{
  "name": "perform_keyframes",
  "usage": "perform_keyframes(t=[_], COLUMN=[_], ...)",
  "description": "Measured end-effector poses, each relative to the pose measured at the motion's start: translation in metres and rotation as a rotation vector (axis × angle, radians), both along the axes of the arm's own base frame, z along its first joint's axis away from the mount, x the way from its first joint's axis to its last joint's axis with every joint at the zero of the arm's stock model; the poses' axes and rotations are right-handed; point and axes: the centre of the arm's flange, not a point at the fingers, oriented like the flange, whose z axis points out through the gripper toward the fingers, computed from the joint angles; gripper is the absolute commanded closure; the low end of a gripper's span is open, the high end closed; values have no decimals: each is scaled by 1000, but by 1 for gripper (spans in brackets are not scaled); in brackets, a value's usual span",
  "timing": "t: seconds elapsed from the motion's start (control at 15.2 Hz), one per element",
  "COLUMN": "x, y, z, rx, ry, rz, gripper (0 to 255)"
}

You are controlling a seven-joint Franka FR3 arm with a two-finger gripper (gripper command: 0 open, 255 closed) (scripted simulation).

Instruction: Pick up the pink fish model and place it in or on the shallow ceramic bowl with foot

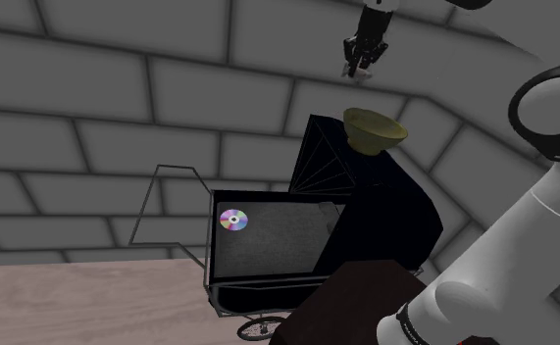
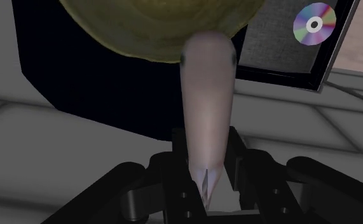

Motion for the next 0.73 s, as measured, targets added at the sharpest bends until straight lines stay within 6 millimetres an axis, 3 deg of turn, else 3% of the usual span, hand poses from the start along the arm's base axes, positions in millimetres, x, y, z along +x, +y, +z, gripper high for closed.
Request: perform_keyframes(t=[0.53, 0.73], x=[-107, -121], y=[-11, -13], z=[5, -8], rx=[0, 0], ry=[1, 0], rz=[-1, 0], gripper=[255, 255])
